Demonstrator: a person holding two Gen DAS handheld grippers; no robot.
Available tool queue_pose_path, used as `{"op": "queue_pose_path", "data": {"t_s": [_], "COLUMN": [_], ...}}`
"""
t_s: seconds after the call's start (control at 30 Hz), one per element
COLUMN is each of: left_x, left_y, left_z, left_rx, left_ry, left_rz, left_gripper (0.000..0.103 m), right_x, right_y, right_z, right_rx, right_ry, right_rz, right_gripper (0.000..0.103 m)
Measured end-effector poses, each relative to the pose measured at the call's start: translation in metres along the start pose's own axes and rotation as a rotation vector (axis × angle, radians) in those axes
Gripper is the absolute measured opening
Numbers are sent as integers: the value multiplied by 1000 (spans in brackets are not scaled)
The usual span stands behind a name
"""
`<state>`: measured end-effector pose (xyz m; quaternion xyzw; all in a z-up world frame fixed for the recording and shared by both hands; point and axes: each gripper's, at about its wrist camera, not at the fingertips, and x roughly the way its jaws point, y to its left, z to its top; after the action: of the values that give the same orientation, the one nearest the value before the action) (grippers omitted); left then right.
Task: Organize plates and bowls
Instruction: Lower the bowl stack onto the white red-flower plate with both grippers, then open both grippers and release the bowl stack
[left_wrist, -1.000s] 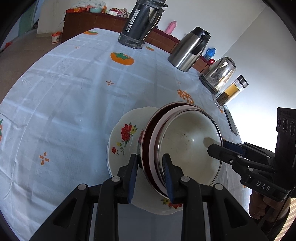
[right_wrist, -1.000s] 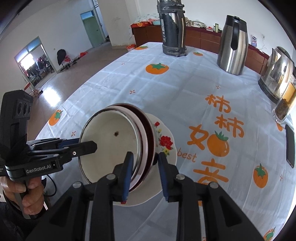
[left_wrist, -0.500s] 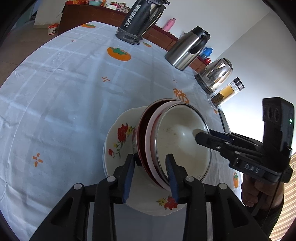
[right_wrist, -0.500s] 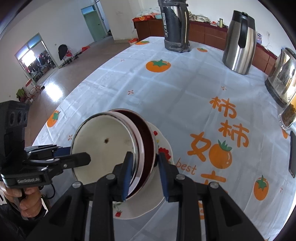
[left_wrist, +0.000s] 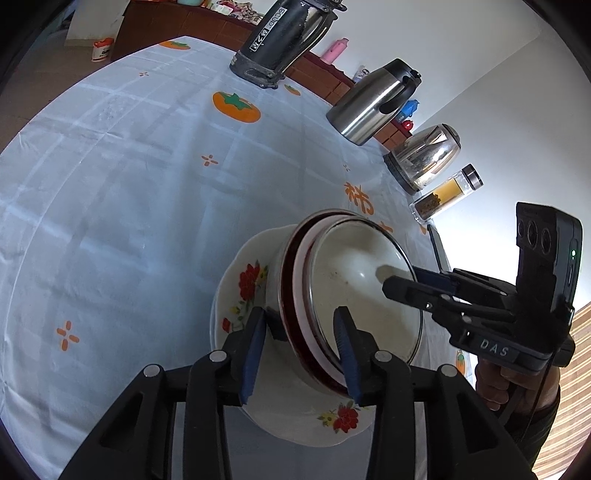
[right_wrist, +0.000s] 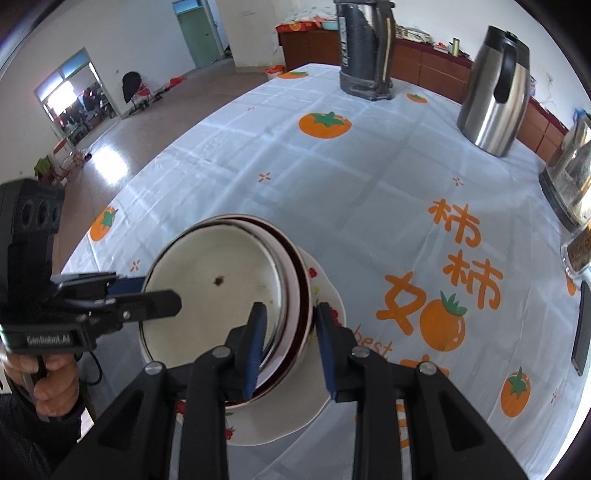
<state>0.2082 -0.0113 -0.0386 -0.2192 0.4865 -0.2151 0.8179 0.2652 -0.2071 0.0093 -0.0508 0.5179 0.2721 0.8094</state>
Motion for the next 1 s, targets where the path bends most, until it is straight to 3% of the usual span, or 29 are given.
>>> {"op": "queue_pose_path", "data": {"t_s": [0.2,0.57,1.0], "left_x": [4,15,5], "left_y": [4,-7,-14], "left_z": [4,-5,-9], "left_rx": [5,79,138], "left_ry": [1,-15,-91], "left_rz": [-22,80,131], "left_gripper": [48,48,48], "right_x": [9,6,5], "right_y": [-3,12,10], "right_z": [0,-15,-27], "right_rx": [-1,-31,-1], "right_ry": [29,22,-16], "right_rz": [-1,41,54], "right_gripper": [28,28,29]}}
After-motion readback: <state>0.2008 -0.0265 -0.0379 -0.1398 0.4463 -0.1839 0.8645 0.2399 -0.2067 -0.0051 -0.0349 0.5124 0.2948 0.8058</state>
